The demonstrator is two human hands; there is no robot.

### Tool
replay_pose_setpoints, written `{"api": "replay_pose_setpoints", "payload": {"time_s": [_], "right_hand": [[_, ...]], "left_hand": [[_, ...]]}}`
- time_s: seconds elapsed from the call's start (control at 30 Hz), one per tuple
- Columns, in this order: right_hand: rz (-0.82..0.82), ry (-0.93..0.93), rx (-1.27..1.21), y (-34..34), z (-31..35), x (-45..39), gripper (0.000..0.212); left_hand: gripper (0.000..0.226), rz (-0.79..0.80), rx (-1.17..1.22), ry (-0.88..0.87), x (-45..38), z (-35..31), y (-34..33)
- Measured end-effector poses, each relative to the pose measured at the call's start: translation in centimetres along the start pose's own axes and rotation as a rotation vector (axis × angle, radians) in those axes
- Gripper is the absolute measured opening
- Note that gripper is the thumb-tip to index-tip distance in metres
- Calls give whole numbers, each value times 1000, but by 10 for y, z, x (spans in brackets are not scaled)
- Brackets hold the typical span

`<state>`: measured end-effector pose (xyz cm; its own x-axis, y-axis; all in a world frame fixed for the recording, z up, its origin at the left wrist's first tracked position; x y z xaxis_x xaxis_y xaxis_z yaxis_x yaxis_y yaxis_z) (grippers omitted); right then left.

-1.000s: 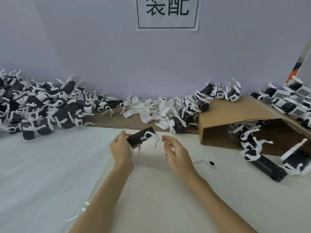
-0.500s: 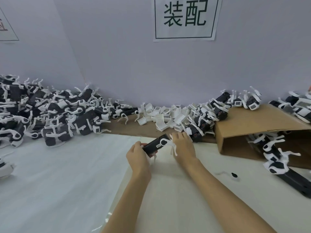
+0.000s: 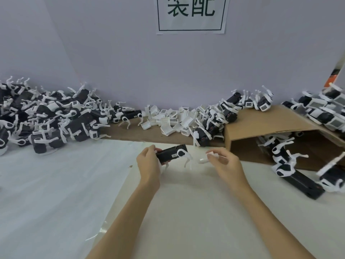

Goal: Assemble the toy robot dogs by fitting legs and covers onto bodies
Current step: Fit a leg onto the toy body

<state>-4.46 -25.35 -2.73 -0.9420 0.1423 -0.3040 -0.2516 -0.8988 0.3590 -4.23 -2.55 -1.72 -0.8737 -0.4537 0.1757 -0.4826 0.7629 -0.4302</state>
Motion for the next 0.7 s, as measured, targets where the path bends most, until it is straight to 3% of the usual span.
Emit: {"api": "replay_pose_setpoints", "payload": {"time_s": [0.1,0.3,0.33,0.5,0.7], "right_hand": [[50,-239,-281,12,-4,-1,35],[93,-243,-610,10,5,-2,27],[105,-182,-561,10,9,0,27],[205,268,173,-6,25,23,47],[200,479,445,-21,25,34,55]], "left_hand": [[25,43,-99,-52,9,4,-5],[40,201,-282,-227,21,6,-12],[45,230,-308,-265,23,8,-14],[57,343,-316,-377,36,14,-22],[58,412,-317,-358,35,14,-21]]}}
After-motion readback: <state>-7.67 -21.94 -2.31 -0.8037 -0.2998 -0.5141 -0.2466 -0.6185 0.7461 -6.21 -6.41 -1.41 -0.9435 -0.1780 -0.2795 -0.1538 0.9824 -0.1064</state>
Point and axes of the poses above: each hand's wrist, its own x-axis away from the middle knuckle, its own y-axis out of the back of the hand, z = x × y, the point moved 1 cm from there along -x, towards the middle knuckle, and after that the axes turned 8 degrees about x, right-handed, at the moved point
